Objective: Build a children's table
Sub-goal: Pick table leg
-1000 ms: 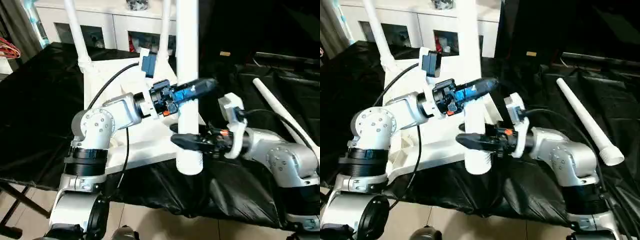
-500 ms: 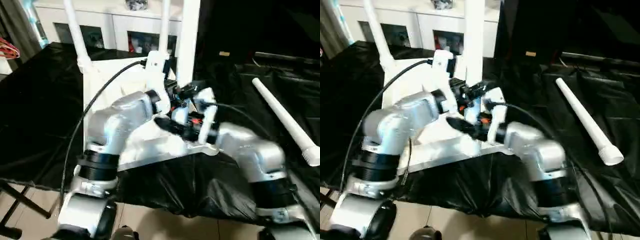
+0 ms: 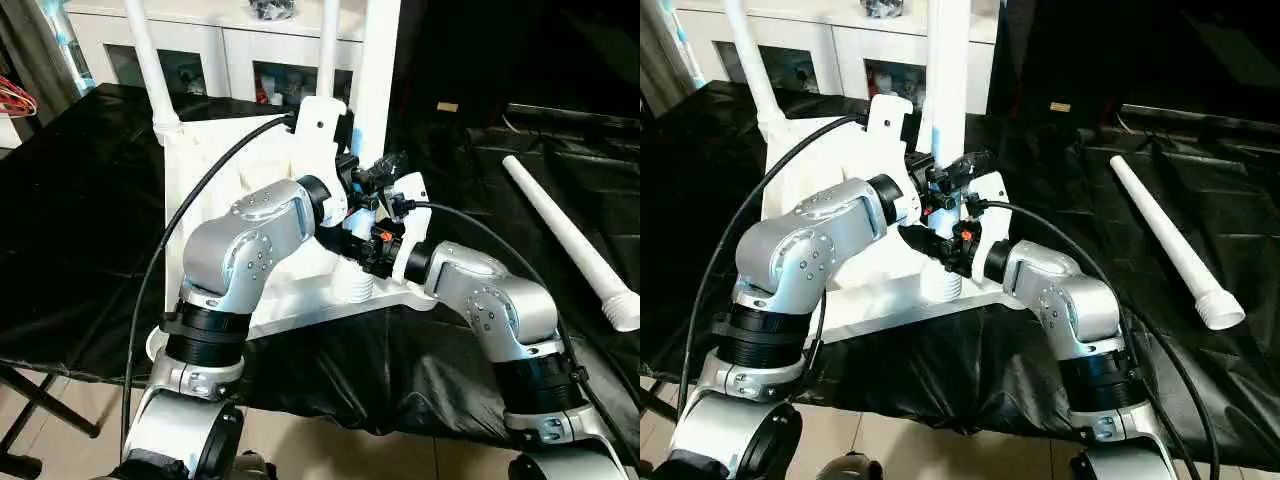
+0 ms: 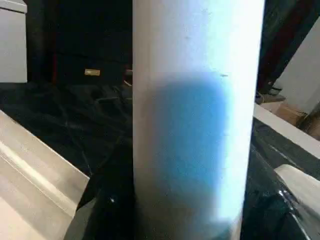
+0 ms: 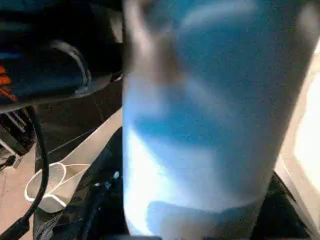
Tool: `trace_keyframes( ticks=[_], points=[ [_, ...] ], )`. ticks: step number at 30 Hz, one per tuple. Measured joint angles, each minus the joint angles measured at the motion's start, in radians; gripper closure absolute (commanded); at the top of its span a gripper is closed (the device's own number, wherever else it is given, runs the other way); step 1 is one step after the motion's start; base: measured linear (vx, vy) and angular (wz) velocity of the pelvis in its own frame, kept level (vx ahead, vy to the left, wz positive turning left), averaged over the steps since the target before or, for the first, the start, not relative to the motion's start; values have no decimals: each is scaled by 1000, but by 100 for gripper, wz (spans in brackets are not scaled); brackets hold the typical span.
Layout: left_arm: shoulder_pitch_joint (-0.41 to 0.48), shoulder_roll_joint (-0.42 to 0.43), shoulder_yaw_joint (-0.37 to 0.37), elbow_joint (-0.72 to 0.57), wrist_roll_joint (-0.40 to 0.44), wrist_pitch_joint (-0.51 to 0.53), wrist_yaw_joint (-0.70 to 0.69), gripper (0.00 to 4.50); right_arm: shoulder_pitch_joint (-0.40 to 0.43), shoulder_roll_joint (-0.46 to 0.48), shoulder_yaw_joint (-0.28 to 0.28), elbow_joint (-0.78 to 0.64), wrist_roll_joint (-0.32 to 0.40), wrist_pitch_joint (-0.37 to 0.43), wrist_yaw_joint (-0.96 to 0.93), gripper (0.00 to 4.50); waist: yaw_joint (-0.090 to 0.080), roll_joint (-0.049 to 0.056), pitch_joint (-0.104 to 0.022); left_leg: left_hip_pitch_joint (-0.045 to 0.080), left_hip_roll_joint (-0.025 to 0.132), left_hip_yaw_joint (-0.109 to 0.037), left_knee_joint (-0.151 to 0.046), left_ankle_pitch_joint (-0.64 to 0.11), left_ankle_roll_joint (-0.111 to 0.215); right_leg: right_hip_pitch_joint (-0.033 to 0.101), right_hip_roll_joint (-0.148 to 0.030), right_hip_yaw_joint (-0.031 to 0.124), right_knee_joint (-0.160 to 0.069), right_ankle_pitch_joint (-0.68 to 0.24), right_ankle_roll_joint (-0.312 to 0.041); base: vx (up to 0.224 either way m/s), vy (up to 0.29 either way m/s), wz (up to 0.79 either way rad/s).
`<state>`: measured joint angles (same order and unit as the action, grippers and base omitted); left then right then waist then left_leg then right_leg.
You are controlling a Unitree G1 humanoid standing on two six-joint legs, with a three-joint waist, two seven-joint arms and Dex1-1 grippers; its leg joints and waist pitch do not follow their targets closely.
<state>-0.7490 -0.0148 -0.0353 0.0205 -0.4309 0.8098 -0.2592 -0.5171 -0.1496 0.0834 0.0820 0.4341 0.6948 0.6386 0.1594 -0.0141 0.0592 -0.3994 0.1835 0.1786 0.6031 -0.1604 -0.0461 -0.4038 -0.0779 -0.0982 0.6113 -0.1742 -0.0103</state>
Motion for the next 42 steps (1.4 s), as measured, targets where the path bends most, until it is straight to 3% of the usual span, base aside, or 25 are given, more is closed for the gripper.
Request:
trace_keyframes(
  ticks=[5,17,18,21,23,33,35,39,40,42],
  points=[
    [-8,-24,83,1,-61,-2,1,147,8,-27,-4,0,31,13,57,264,-1,0,0,0,0,0,0,0,0,0,0,0,0,0,0,0,0,0],
    [-45,43,161,64,-278,95,-230,142,36,-153,-6,-58,168,91,312,264,9,0,0,0,0,0,0,0,1,0,0,0,0,1,-1,0,0,0],
    [-46,53,154,64,-279,95,-243,171,36,-159,-3,-59,173,94,323,264,9,0,0,0,0,0,0,0,1,0,0,0,0,1,-1,0,0,0],
    [-48,73,134,65,-278,90,-272,181,36,-176,3,-59,181,104,335,264,9,0,0,0,0,0,0,0,1,0,0,0,0,1,-1,0,0,0],
    [-48,73,126,68,-278,78,-276,217,35,-181,3,-59,184,104,339,264,11,0,0,0,0,0,0,0,1,0,0,0,0,1,-1,0,0,0],
    [-50,68,112,86,-281,56,-282,270,35,-204,3,-59,183,111,339,264,10,0,0,0,0,0,0,0,1,0,0,0,0,1,-1,0,0,0],
    [-50,68,111,91,-282,47,-287,271,33,-205,3,-59,183,112,338,194,10,0,0,0,0,0,0,0,1,0,0,0,0,1,-1,0,0,0],
    [-47,102,122,124,-275,28,-309,271,19,-241,-31,-59,203,117,353,181,11,-1,0,0,0,0,0,0,1,0,0,0,0,1,-1,0,0,0],
    [-46,110,125,128,-271,25,-318,271,12,-256,-42,-59,205,121,365,154,11,-2,0,0,0,0,0,1,1,0,0,0,0,1,-1,0,0,0],
    [-46,121,125,130,-272,19,-359,271,5,-291,-45,-59,211,123,408,148,14,-6,0,0,0,0,0,1,1,0,0,0,0,1,0,0,0,0]
  ],
)
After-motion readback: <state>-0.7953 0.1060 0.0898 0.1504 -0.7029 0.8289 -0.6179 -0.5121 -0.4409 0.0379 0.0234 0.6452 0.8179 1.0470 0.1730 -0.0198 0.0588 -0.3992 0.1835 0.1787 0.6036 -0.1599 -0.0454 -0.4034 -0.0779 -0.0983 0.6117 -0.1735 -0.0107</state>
